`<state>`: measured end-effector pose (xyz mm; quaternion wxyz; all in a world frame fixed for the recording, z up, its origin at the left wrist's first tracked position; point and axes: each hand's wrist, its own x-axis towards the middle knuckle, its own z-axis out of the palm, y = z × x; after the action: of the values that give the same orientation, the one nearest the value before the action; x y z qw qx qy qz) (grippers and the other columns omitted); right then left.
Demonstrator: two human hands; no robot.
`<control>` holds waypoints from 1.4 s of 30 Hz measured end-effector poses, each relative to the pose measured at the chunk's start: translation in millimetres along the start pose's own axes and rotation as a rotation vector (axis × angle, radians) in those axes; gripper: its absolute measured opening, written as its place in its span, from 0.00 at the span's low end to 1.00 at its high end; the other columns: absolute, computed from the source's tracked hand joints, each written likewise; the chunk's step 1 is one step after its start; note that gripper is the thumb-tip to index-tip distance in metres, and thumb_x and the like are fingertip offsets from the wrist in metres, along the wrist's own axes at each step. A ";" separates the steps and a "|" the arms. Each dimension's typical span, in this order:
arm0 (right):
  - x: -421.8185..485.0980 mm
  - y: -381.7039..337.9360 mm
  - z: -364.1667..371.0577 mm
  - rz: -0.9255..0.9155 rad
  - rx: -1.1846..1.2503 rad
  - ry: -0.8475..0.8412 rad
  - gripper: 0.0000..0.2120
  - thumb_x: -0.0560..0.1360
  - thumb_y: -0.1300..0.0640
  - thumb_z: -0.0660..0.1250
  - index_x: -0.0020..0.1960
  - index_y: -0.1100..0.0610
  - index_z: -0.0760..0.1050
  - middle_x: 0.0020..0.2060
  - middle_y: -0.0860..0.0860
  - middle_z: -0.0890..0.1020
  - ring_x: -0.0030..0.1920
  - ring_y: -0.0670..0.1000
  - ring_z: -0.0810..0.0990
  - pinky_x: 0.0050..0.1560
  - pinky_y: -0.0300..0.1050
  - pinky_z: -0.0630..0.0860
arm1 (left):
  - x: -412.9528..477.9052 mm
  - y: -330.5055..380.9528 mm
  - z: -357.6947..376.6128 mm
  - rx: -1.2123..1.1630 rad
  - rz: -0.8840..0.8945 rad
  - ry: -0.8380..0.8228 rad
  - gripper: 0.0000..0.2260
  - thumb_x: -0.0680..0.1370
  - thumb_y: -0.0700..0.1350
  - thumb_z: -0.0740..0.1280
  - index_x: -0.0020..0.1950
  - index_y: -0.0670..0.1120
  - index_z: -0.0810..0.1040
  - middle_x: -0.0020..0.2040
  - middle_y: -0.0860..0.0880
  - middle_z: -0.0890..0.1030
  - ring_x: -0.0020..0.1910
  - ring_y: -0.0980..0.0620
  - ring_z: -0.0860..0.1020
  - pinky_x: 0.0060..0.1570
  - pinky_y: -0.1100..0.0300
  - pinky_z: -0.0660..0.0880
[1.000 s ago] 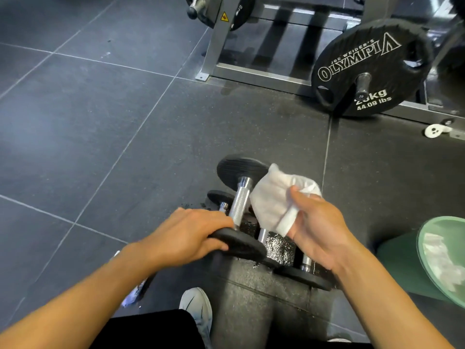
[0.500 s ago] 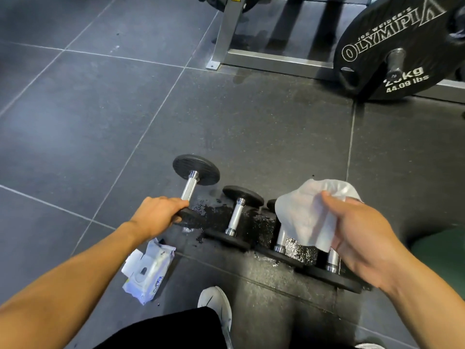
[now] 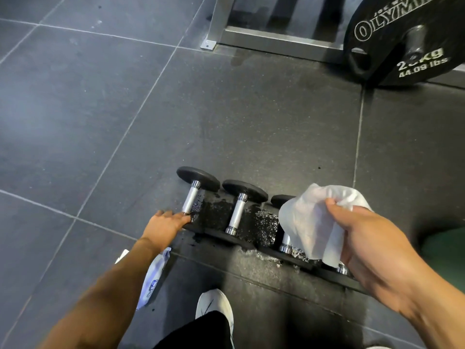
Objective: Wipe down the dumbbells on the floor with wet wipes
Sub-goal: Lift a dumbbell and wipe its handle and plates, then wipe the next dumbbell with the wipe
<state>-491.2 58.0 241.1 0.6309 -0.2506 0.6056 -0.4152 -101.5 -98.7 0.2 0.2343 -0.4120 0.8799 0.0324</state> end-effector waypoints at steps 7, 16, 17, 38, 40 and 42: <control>-3.6 -1.1 15.7 0.039 0.034 0.005 0.28 0.86 0.51 0.53 0.43 0.75 0.74 0.43 0.72 0.81 0.49 0.64 0.83 0.59 0.55 0.73 | 3.7 0.3 -5.7 -0.094 -0.025 -0.103 0.18 0.81 0.44 0.68 0.70 0.54 0.75 0.65 0.48 0.79 0.61 0.43 0.81 0.66 0.49 0.73; -2.0 -1.9 12.6 0.044 0.058 0.058 0.23 0.86 0.50 0.56 0.49 0.70 0.76 0.44 0.67 0.83 0.50 0.62 0.82 0.60 0.56 0.74 | 27.0 43.8 -72.5 -0.781 -0.185 -0.198 0.14 0.77 0.60 0.73 0.49 0.50 0.80 0.46 0.50 0.82 0.47 0.49 0.81 0.51 0.56 0.75; -3.0 -4.9 13.9 0.028 0.073 0.033 0.24 0.86 0.52 0.54 0.45 0.71 0.75 0.42 0.70 0.81 0.46 0.62 0.80 0.58 0.54 0.73 | 29.8 59.9 -76.7 -0.787 -0.257 -0.156 0.18 0.78 0.63 0.70 0.49 0.48 0.80 0.45 0.48 0.82 0.46 0.47 0.81 0.51 0.54 0.76; -15.2 -12.7 0.1 0.054 -0.052 0.139 0.20 0.85 0.45 0.58 0.48 0.57 0.81 0.47 0.58 0.87 0.52 0.61 0.86 0.65 0.65 0.76 | 31.5 160.9 -69.1 -2.270 -1.128 -0.266 0.03 0.81 0.33 0.58 0.51 0.38 0.69 0.61 0.29 0.74 0.53 0.25 0.77 0.60 0.22 0.71; -17.0 -16.5 -0.2 0.015 -0.188 0.208 0.22 0.83 0.42 0.58 0.52 0.57 0.81 0.44 0.52 0.87 0.48 0.51 0.85 0.60 0.59 0.78 | 26.6 158.2 -89.9 -2.208 -1.111 -0.264 0.05 0.80 0.33 0.57 0.54 0.39 0.69 0.61 0.30 0.74 0.49 0.26 0.78 0.56 0.22 0.72; -25.1 -24.2 1.3 -0.067 -0.361 0.279 0.21 0.84 0.41 0.56 0.53 0.55 0.79 0.36 0.46 0.80 0.36 0.41 0.76 0.43 0.41 0.76 | 15.3 152.7 -117.7 -2.165 -1.072 -0.237 0.07 0.80 0.32 0.57 0.56 0.39 0.69 0.58 0.32 0.76 0.46 0.28 0.79 0.53 0.23 0.73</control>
<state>-493.3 65.7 275.1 0.4721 -0.3194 0.7427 -0.3515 -268.4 -38.4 77.3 -0.1684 -0.7009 0.0884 0.6874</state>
